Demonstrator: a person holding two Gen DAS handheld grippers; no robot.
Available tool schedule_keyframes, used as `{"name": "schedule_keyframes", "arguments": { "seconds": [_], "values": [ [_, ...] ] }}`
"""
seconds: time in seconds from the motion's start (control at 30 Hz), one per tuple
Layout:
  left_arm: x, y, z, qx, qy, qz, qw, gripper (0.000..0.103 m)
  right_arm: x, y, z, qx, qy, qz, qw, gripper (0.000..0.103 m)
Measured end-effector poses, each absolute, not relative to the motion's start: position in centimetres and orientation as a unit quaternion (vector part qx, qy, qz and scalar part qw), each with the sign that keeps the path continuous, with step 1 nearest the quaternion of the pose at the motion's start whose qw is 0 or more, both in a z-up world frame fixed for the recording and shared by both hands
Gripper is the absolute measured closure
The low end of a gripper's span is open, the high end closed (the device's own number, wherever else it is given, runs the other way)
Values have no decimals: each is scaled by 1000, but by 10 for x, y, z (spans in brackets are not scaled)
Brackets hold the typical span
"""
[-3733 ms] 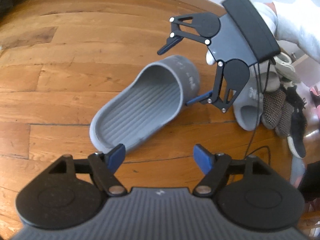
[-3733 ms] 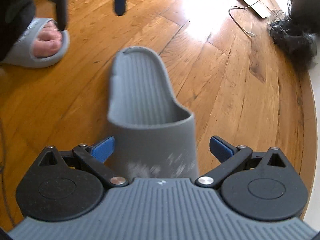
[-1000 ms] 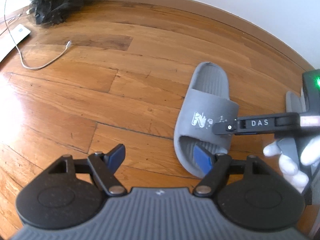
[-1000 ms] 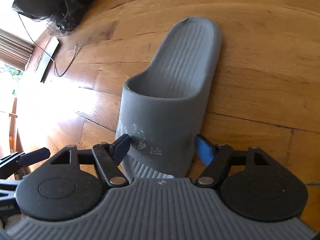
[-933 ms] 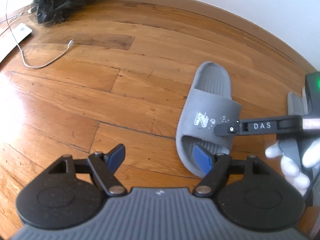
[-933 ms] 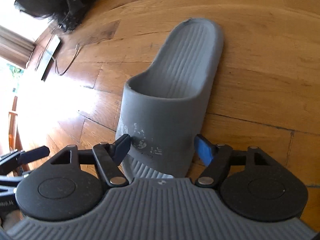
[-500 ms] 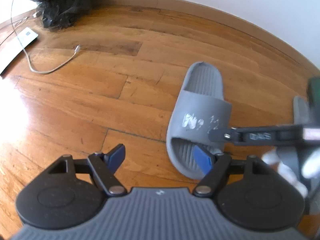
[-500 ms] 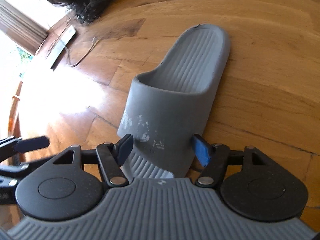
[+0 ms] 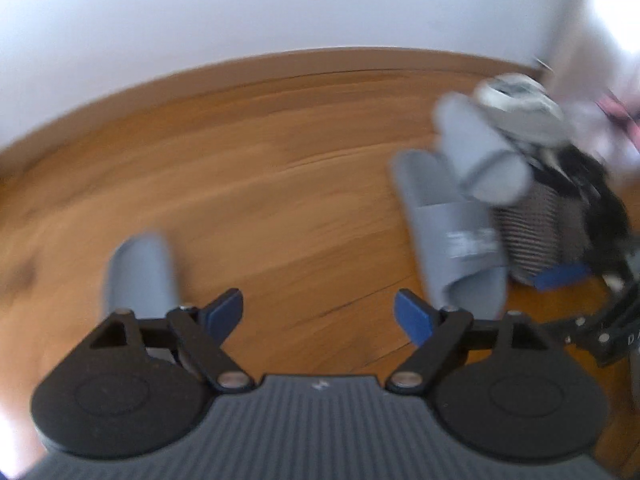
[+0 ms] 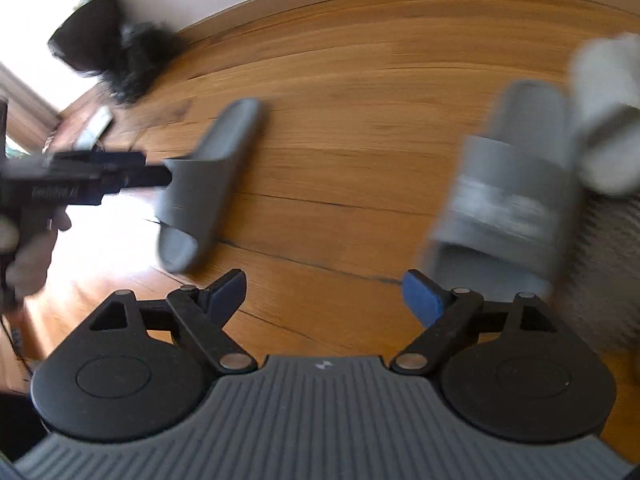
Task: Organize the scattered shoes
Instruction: 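Carry the grey slide to open floor and set it down with the right tool, then grasp the grey 'NiCl' slide with the right tool and place it beside its mate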
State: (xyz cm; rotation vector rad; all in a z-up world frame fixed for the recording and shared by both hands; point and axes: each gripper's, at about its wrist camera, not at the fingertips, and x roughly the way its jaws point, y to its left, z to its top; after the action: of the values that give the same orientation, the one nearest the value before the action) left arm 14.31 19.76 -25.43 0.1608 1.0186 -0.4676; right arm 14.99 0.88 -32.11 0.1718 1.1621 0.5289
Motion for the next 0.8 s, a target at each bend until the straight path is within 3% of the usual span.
{"name": "schedule_keyframes", "arguments": {
  "seconds": [0.13, 0.3, 0.47, 0.6, 0.8],
  "values": [
    [158, 137, -273, 109, 486, -282, 820, 20, 151, -19, -330, 35, 515, 221, 827, 11],
    [173, 129, -294, 76, 515, -277, 808, 20, 183, -37, -336, 27, 504, 191, 842, 1],
    [179, 165, -291, 19, 524, -219, 823, 20, 235, -55, -365, 163, 546, 148, 809, 1],
    [168, 207, -293, -24, 532, -181, 827, 19, 261, -30, -397, 142, 579, 110, 796, 1],
    [142, 244, -300, -68, 546, -141, 823, 19, 260, -23, -409, 148, 584, 125, 788, 9]
  ]
}}
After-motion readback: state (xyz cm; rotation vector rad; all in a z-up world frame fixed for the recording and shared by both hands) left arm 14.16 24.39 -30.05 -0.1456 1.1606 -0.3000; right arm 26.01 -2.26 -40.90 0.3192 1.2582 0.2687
